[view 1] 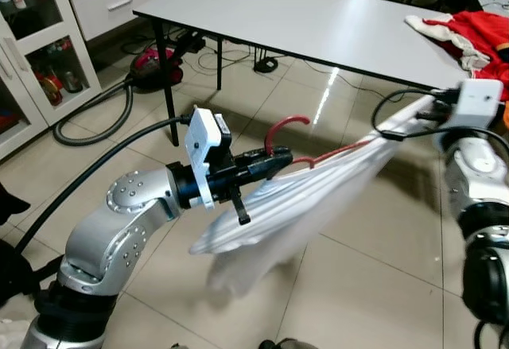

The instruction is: Hang hanger

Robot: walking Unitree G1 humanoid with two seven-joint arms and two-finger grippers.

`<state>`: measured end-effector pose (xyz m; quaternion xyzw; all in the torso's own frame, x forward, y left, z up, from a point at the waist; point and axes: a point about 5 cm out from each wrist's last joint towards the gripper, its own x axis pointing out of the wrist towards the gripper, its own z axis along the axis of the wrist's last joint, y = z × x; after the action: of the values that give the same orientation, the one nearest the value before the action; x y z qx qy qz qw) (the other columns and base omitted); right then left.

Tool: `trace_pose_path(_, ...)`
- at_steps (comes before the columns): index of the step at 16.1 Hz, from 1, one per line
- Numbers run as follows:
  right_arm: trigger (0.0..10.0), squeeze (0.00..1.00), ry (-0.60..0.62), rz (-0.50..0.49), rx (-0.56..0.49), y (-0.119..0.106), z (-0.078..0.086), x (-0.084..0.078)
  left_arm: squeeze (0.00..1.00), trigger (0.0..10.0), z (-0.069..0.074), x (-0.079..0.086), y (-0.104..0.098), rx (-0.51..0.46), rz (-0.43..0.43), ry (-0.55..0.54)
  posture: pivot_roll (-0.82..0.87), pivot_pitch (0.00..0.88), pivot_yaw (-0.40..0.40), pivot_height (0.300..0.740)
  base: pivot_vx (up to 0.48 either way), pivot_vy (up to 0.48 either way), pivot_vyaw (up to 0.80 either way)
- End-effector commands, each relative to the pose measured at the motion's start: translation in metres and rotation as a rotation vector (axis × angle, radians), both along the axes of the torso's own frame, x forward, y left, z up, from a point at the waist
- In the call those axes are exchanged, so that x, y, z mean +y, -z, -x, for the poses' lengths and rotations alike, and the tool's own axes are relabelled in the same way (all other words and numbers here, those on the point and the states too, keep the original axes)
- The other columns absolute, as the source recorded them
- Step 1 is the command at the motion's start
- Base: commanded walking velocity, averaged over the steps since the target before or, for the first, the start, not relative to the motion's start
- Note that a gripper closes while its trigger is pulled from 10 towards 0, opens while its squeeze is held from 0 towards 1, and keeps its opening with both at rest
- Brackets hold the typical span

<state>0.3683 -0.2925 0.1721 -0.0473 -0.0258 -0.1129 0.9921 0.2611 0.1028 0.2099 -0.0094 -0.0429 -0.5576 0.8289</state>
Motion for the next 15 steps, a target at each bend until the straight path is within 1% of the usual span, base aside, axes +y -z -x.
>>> trace_pose_path(1, 0.0, 0.00, 0.092, -0.037, -0.032, -0.006, 0.007, -0.021, 0.00, 10.0, 0.000, 0.004, -0.011, -0.030, 0.023, 0.002, -0.02, 0.044, -0.084, 0.740, 0.000, 0.000, 0.00)
trace_pose_path(2, 0.0, 0.00, 0.069, -0.051, -0.028, -0.003, 0.006, -0.017, 0.00, 10.0, 0.000, 0.004, -0.016, -0.026, 0.065, 0.003, -0.02, 0.045, -0.083, 0.740, 0.000, 0.000, 0.00)
trace_pose_path(3, 0.0, 0.00, 0.064, -0.059, -0.025, -0.001, 0.006, -0.016, 0.00, 10.0, 0.000, 0.003, -0.018, -0.023, 0.081, 0.005, -0.02, 0.045, -0.083, 0.740, 0.000, 0.000, 0.00)
trace_pose_path(4, 0.0, 0.00, 0.029, -0.190, -0.018, 0.010, 0.003, -0.004, 0.00, 10.0, 0.000, 0.003, -0.025, -0.015, 0.149, 0.001, -0.02, 0.045, -0.084, 0.740, 0.000, 0.000, 0.00)
trace_pose_path(5, 0.0, 0.00, 0.003, -0.232, -0.014, 0.014, 0.002, 0.002, 0.00, 10.0, 0.000, 0.003, -0.027, -0.014, 0.160, 0.000, -0.02, 0.044, -0.085, 0.740, 0.000, 0.000, 0.00)
trace_pose_path(6, 0.0, 0.00, -0.009, -0.255, -0.023, 0.016, 0.001, 0.007, 0.00, 10.0, 0.000, 0.003, -0.027, -0.014, 0.158, -0.003, -0.02, 0.043, -0.085, 0.740, 0.000, 0.000, 0.00)
trace_pose_path(8, 0.0, 0.00, -0.030, -0.269, -0.048, 0.013, 0.000, 0.011, 0.00, 10.0, 0.000, 0.003, -0.026, -0.011, 0.149, -0.008, -0.01, 0.042, -0.086, 0.740, 0.000, 0.000, 0.00)
trace_pose_path(9, 0.0, 0.00, -0.113, -0.273, -0.133, -0.001, -0.006, 0.027, 0.00, 10.0, -0.001, 0.001, -0.020, -0.009, 0.112, -0.021, -0.01, 0.040, -0.086, 0.740, 0.000, 0.000, 0.00)
trace_pose_path(10, 0.0, 0.00, -0.204, -0.284, -0.228, -0.018, -0.008, 0.043, 0.00, 10.0, -0.002, 0.000, -0.014, -0.003, 0.078, -0.041, -0.01, 0.040, -0.087, 0.740, 0.000, 0.000, 0.00)
trace_pose_path(11, 0.0, 0.00, -0.223, -0.286, -0.246, -0.022, -0.008, 0.046, 0.00, 10.0, -0.003, -0.001, -0.013, -0.001, 0.070, -0.046, -0.01, 0.040, -0.088, 0.740, 0.000, 0.000, 0.00)
trace_pose_path(12, 0.0, 0.00, -0.273, -0.283, -0.268, -0.027, -0.005, 0.054, 0.00, 10.0, -0.004, -0.001, -0.010, 0.007, 0.062, -0.061, -0.01, 0.040, -0.089, 0.740, 0.000, 0.000, 0.00)
trace_pose_path(13, 0.0, 0.00, -0.303, -0.278, -0.263, -0.025, -0.002, 0.059, 0.00, 10.0, -0.005, -0.002, -0.009, 0.013, 0.062, -0.070, -0.01, 0.039, -0.090, 0.740, 0.000, 0.000, 0.00)
trace_pose_path(14, 0.0, 0.00, -0.301, -0.281, -0.243, -0.019, 0.000, 0.059, 0.00, 10.0, -0.004, -0.001, -0.008, 0.016, 0.064, -0.074, -0.01, 0.038, -0.090, 0.740, 0.000, 0.000, 0.00)
trace_pose_path(15, 0.0, 0.00, -0.275, -0.292, -0.230, -0.013, 0.002, 0.055, 0.00, 10.0, -0.005, -0.001, -0.008, 0.016, 0.067, -0.078, -0.01, 0.038, -0.092, 0.740, 0.000, 0.000, 0.00)
